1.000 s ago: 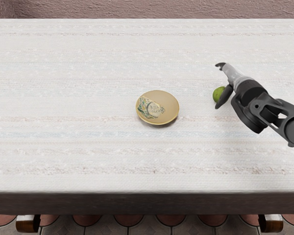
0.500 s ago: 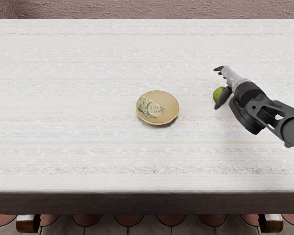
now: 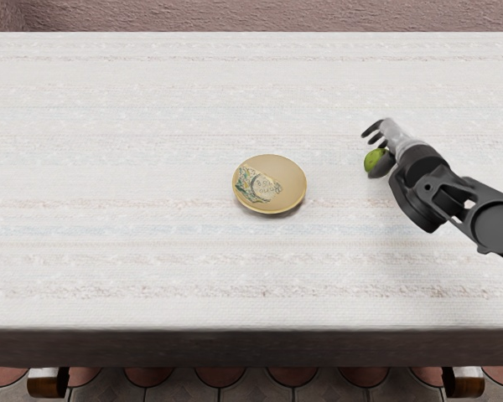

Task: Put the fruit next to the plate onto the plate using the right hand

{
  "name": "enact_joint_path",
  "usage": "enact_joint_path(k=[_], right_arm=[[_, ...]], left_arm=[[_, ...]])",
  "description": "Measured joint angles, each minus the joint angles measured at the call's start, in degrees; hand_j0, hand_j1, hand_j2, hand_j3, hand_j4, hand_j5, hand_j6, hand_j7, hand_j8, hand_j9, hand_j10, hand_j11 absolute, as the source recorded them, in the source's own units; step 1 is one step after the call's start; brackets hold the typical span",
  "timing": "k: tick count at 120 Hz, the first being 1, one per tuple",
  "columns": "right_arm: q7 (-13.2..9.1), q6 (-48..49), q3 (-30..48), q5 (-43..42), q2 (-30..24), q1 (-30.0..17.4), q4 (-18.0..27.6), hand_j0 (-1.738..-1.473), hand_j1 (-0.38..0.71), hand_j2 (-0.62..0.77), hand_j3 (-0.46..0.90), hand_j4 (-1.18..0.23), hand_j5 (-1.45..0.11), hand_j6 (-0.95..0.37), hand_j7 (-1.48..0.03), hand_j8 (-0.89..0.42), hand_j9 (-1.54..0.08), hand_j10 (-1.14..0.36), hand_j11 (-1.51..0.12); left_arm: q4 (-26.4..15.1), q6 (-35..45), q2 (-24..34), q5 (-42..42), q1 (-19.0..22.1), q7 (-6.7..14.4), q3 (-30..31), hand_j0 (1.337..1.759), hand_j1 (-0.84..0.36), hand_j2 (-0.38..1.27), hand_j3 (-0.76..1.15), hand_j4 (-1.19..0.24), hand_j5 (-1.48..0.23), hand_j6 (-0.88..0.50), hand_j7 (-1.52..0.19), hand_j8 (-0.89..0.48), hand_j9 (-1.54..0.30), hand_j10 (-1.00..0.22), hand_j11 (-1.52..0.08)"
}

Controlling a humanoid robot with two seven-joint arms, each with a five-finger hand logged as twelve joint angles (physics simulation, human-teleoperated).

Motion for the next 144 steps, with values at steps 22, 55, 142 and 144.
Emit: enact_joint_path(k=[22, 55, 142, 144], right_arm=[[0.01, 0.02, 0.07, -0.08, 0.14, -0.16, -0.02, -1.657, 0.27, 0.0, 0.0, -0.53, -0.68, -0.53, -0.68, -0.36, -0.68, -0.43, -0.69], [-0.02, -0.11, 0.21, -0.59, 0.46, -0.64, -0.1, -1.655, 0.36, 0.19, 0.0, -0.61, -0.68, -0.57, -0.74, -0.36, -0.71, -0.4, -0.74], [-0.04, -0.06, 0.08, -0.53, 1.97, -1.09, -2.52, -1.642, 0.31, 0.12, 0.0, -0.76, -0.88, -0.57, -0.93, -0.34, -0.92, -0.39, -0.96], [-0.04, -0.04, 0.13, -0.46, 1.98, -1.09, -2.52, -1.643, 0.31, 0.12, 0.0, -0.76, -0.89, -0.57, -0.94, -0.33, -0.93, -0.39, -0.97]], left_arm=[[0.0, 0.0, 0.0, 0.0, 0.0, 0.0, 0.0, 1.658, 0.34, 0.0, 0.0, 0.0, -0.01, 0.0, -0.01, 0.0, -0.01, 0.0, -0.01], [0.0, 0.0, 0.0, 0.01, 0.0, 0.0, 0.0, 1.658, 0.34, 0.0, 0.0, 0.0, -0.01, 0.0, -0.01, 0.0, -0.01, 0.0, -0.01], [0.0, 0.0, 0.0, 0.0, 0.0, 0.0, -0.01, 1.658, 0.34, 0.0, 0.0, 0.0, -0.01, 0.0, -0.01, 0.0, -0.01, 0.0, -0.01], [0.0, 0.0, 0.0, 0.0, 0.0, 0.0, -0.01, 1.658, 0.34, 0.0, 0.0, 0.0, -0.01, 0.0, -0.01, 0.0, -0.01, 0.0, -0.01]])
